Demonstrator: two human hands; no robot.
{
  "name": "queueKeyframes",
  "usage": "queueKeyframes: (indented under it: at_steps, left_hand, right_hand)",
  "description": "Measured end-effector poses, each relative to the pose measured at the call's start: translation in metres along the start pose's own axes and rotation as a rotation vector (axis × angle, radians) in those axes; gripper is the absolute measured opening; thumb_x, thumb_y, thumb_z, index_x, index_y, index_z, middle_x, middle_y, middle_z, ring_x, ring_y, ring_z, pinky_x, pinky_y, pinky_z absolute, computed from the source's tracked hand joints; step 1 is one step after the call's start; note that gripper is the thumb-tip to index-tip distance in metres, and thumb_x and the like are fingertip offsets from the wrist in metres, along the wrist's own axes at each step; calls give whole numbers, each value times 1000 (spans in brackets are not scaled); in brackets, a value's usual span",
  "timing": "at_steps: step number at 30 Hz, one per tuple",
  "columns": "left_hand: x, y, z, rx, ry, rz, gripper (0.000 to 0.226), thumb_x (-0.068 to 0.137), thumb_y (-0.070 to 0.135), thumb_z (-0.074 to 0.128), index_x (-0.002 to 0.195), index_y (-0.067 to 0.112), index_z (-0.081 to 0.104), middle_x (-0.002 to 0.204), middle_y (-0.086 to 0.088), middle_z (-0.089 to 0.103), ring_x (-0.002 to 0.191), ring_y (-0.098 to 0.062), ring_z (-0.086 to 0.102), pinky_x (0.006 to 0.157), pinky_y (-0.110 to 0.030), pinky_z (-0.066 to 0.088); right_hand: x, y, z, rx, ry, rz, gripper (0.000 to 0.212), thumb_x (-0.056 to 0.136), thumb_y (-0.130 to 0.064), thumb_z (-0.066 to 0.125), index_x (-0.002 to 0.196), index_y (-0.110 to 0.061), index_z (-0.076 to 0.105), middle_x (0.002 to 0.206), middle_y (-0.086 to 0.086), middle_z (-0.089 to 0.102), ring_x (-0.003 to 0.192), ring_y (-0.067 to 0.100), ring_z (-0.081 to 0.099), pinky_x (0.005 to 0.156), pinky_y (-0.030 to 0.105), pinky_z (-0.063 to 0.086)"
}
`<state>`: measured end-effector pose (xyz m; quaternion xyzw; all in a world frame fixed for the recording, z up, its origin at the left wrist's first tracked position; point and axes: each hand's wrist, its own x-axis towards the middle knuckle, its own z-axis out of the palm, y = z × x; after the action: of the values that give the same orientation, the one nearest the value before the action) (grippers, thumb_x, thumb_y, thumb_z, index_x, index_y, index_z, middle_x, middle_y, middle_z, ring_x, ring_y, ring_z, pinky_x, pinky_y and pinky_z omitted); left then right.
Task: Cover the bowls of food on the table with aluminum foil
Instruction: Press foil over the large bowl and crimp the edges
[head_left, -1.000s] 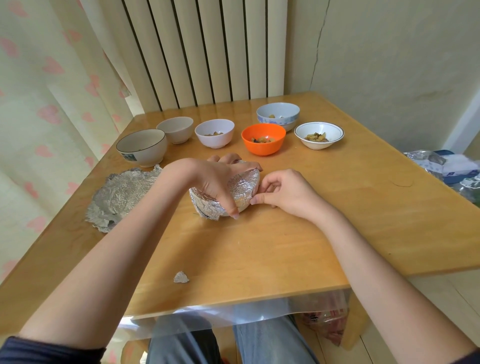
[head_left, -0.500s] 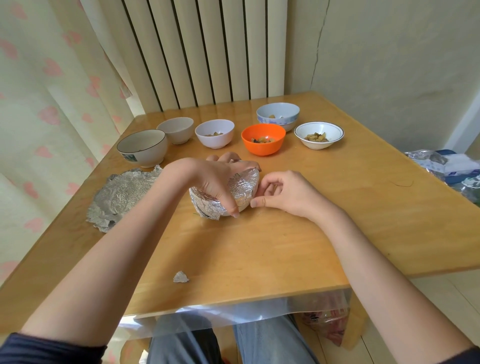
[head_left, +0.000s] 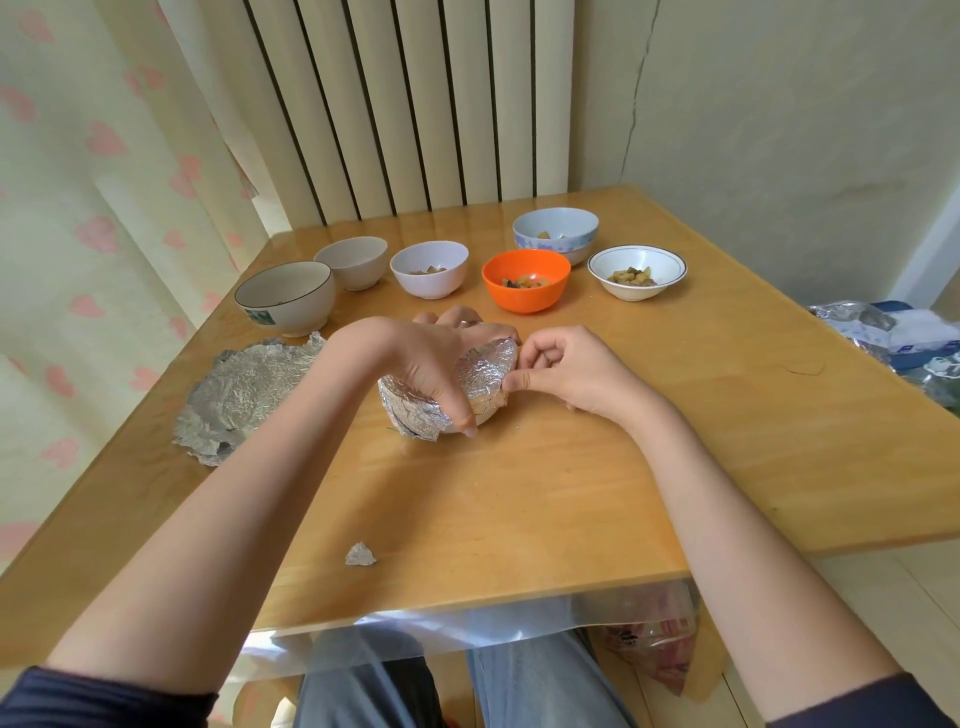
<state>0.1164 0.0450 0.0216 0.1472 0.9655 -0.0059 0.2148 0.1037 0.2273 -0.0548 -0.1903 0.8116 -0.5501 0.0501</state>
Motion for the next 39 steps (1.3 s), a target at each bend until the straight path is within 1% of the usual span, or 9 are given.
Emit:
queueKeyframes:
  at_steps: [5,10,15,18,20,25,31,36,39]
  left_hand:
    - [-1,4,0,-7,8,-45,107,63,46,84,141,58,12,150,12,12,140,-28,16,105,-47,33]
    - [-1,25,4,-57,44,-306,111,63,69,74,150,45,9,153,-7,12,137,-40,31,89,-43,38]
    - [-11,15,-12,-334,-59,-223,155,26,95,61,150,43,-17,164,-4,0,151,-25,-1,120,-47,9]
    - [-22,3,-26,-80,-91,-141,149,36,79,70,142,50,-29,162,-4,-18,148,-28,-18,119,-52,2]
    - [-22,0,-26,58,-104,-51,150,37,69,76,141,51,-30,159,-1,-27,143,-27,-29,119,-54,-3]
    - [-7,-2,-3,95,-87,29,137,58,47,90,144,58,-16,161,5,-17,149,-27,-16,119,-55,9]
    - [-7,-4,1,51,-21,46,115,62,37,87,141,63,8,156,11,2,146,-26,3,114,-55,26]
    - [-10,-2,1,36,-26,44,111,65,34,86,141,62,9,157,10,0,147,-25,2,113,-52,26]
    - [-10,-2,1,39,-28,42,112,65,35,86,141,63,8,156,11,-1,147,-24,2,113,-52,26]
  right_hand:
    - [-2,2,3,-54,106,-21,32,66,-30,85,61,-15,57,40,-13,42,43,3,31,45,20,26]
    - [-14,4,2,-21,146,-87,15,80,-19,76,73,-16,62,54,-2,48,43,3,37,46,17,31]
    - [-34,6,10,-141,164,-111,19,87,-11,66,78,-26,59,55,-8,40,43,4,38,47,15,29]
    - [-46,3,18,-227,193,-125,11,83,-22,70,84,-21,59,53,-7,40,45,6,39,49,17,30]
    - [-52,-3,26,-353,174,-94,25,78,-40,72,88,-27,53,58,-7,46,53,6,45,53,26,39]
    - [-58,-20,41,-656,192,-35,49,69,-65,67,92,-31,39,70,-13,41,79,13,55,65,30,37]
    - [-55,-23,44,-781,291,-142,37,80,-59,60,96,-30,47,81,-11,49,88,23,62,63,30,33]
    - [-55,-15,46,-810,495,-375,38,68,-49,78,84,-23,55,64,-10,51,55,22,62,47,25,34]
    - [-52,-15,46,-748,470,-382,34,69,-44,79,82,-22,57,66,-14,52,55,17,58,49,24,34]
